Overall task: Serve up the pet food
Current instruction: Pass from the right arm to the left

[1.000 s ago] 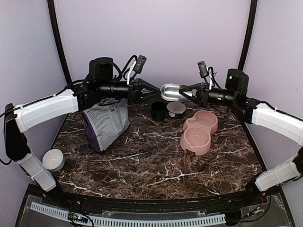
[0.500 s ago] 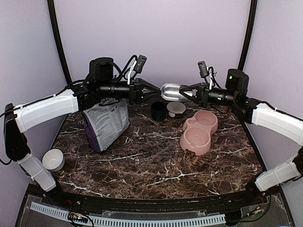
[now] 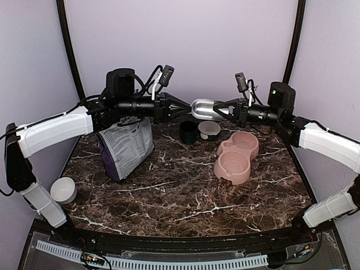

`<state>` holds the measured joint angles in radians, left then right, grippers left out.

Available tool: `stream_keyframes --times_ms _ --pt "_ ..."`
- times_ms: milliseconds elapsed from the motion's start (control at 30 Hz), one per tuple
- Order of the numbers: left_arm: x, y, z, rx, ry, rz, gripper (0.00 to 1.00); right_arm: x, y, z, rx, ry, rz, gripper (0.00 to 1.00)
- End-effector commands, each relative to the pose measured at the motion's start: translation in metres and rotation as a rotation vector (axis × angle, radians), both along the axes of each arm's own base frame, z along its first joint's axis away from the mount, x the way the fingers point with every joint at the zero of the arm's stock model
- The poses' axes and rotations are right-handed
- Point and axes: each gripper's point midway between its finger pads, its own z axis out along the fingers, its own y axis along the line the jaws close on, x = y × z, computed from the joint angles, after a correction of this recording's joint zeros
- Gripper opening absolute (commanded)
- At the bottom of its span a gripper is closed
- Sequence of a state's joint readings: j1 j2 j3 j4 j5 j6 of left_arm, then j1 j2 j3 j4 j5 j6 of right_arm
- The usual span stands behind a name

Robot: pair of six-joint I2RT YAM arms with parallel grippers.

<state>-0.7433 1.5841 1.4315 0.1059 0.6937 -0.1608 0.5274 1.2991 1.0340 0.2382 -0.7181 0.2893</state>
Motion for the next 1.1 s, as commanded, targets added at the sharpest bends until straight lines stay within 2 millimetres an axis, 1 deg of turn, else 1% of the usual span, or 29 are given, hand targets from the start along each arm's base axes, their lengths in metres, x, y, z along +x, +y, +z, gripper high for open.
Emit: stream_keyframes --times_ms 0,367,533,567,633,733,867,1000,1067 --pt "0.001 0.005 0.011 -0.018 -0.031 0.015 0.24 -0.002 0.002 0.02 0.035 -0.062 0.017 0.0" --pt "0.001 0.004 0.01 -0.016 -0.03 0.014 0.12 -0.001 0.003 0.018 0.036 -0.054 0.023 0.0" --pt "0.002 0.003 0.008 -0.012 -0.026 0.017 0.12 -0.002 0.003 0.018 0.037 -0.055 0.023 0.0" --pt "0.002 0.004 0.008 -0.013 -0.025 0.017 0.1 -0.002 0.002 0.018 0.037 -0.056 0.023 0.0" --pt "0.002 0.004 0.009 -0.016 -0.024 0.016 0.01 -0.003 0.003 0.018 0.038 -0.057 0.027 0.0" --pt "0.001 0.004 0.008 -0.017 -0.015 0.013 0.0 -0.004 0.002 0.018 0.04 -0.058 0.026 0.0" --pt "0.0 0.005 0.001 -0.007 -0.007 0.016 0.0 0.0 -0.001 0.009 0.023 -0.033 -0.01 0.01" --pt "0.001 0.007 -0.003 0.007 -0.012 0.026 0.0 0.006 -0.006 -0.005 -0.02 0.0 -0.065 0.26" --pt "0.002 0.008 -0.005 0.015 -0.018 0.034 0.0 0.009 -0.01 -0.011 -0.045 0.015 -0.104 0.35"
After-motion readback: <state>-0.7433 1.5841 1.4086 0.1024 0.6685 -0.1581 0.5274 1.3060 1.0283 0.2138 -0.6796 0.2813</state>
